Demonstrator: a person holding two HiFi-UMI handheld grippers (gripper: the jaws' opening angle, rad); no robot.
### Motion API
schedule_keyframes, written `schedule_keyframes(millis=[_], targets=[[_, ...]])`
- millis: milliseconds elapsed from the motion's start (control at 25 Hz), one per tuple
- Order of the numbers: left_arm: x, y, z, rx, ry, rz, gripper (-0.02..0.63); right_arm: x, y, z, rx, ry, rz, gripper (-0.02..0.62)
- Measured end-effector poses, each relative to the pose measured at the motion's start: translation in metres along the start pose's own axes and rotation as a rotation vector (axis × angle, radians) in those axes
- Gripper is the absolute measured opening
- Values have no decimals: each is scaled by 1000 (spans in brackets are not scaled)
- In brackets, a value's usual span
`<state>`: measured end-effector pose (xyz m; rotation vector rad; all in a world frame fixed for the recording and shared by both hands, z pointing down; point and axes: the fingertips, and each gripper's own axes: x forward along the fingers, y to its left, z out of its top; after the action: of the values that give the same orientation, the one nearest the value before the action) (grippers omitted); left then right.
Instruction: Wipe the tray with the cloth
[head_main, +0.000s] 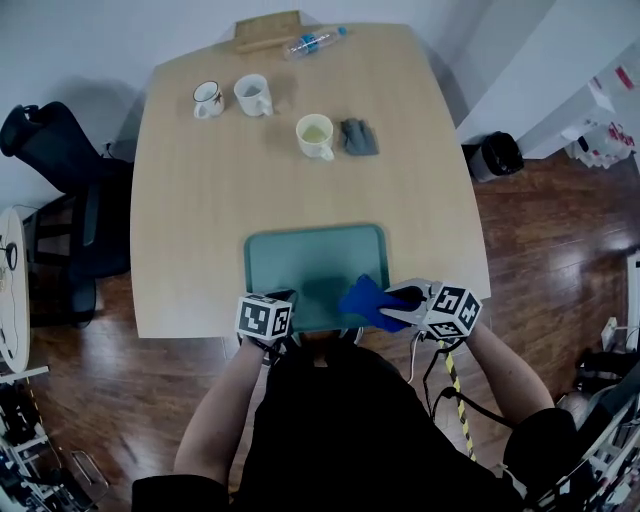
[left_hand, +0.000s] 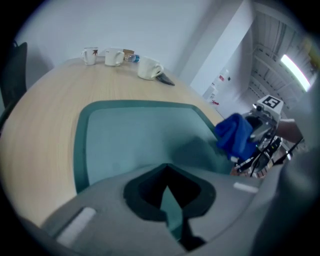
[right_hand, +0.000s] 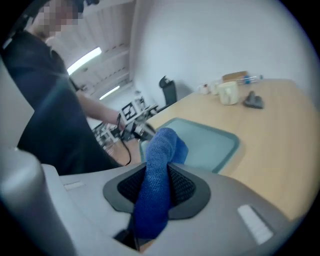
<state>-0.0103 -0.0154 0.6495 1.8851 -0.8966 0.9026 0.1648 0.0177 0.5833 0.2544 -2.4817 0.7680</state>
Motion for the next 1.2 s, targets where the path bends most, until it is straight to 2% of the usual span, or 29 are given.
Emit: schedule_keyframes(millis=[120, 240, 360, 440, 560, 680, 800, 920, 1080, 1120, 1200], targets=[[3, -3, -1, -9, -5, -31, 3, -43, -45, 29, 174, -192, -235, 110], [-5, 1, 3, -37, -32, -17, 3, -87, -90, 33, 329, -318, -496, 118], [-40, 13, 19, -85, -137, 32, 3, -110, -124, 10, 468, -315, -723, 126], [-64, 23, 23, -126, -201, 42, 3, -111, -139, -11, 536, -269, -825, 130], [-88, 39, 17, -190, -258, 34, 3, -99, -150, -37, 598, -222, -874, 138], [-103, 55, 4, -241, -283, 44, 3, -86, -152, -42, 536, -184, -863, 147], [-110, 67, -8, -269, -284, 47, 3, -86, -150, -37, 483, -186, -851, 161], [-112, 73, -14, -276, -285, 46, 3, -96, -145, -32, 475, -235, -863, 256], [-122, 81, -10, -266, -317, 53, 3, -138, -118, -14, 471, -366, -968, 278], [-128, 82, -7, -255, -331, 57, 3, -150, -106, -9, 467, -399, -1001, 261], [-141, 82, 4, -211, -376, 70, 3, -172, -77, 3, 458, -462, -1065, 117]])
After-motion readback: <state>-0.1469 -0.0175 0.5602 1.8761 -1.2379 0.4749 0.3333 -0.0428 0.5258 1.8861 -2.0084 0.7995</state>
